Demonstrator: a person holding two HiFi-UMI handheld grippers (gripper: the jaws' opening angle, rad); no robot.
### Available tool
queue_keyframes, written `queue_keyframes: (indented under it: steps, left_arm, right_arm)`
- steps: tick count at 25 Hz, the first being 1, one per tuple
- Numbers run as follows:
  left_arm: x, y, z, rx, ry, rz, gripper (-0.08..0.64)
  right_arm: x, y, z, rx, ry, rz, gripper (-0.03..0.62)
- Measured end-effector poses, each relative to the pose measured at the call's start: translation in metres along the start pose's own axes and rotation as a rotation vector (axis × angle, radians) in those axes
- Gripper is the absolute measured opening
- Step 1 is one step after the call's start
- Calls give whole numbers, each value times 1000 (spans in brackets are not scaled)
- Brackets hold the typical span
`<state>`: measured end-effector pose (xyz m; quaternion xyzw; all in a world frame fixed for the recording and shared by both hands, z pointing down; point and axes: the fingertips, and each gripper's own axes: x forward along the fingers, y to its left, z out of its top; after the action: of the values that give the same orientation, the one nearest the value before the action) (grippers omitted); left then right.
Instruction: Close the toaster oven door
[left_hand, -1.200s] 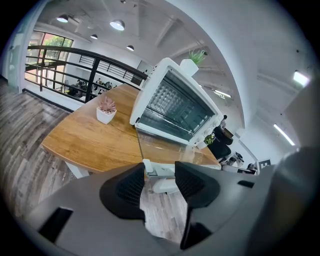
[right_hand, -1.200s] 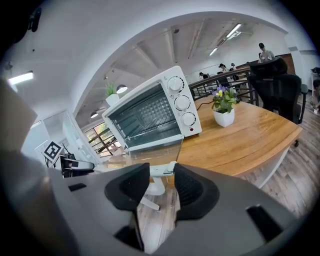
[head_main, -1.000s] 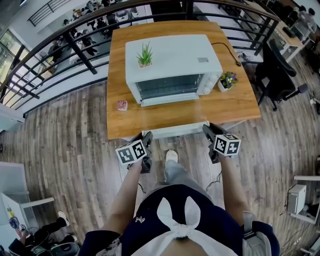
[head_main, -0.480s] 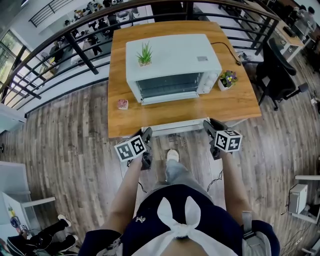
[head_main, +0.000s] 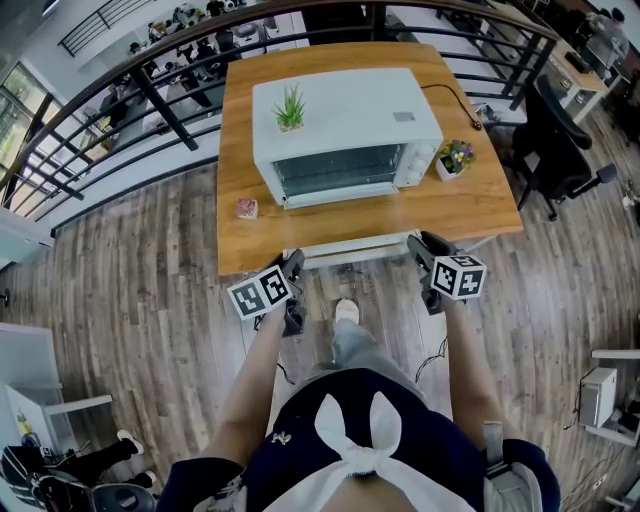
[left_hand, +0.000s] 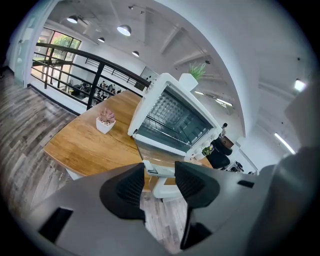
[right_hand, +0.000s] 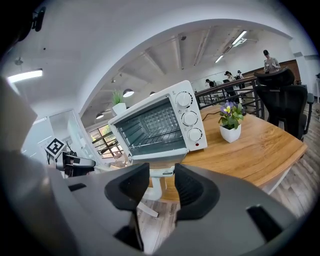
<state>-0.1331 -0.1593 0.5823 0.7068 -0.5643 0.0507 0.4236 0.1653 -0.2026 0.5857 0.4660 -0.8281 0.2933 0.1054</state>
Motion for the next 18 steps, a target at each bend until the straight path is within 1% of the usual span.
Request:
queue_keyframes:
  steps: [6,10,14,18]
  left_arm:
    - [0,-1,5,-11,-14,-10,201]
    - [0,-3,9,-16,-24,-18,201]
    - [0,-5,13,-21,-33,-26,201]
    - [0,-5,13,-21,-21,-14,201]
  right_arm:
    - [0,2,8,-56,-6,-27,157]
    - [-6,6,16,-66,-35,-38,155]
    - [-14,17,22,-76,-76,-27,147]
    - [-17,34,27,-109,-88,0,147]
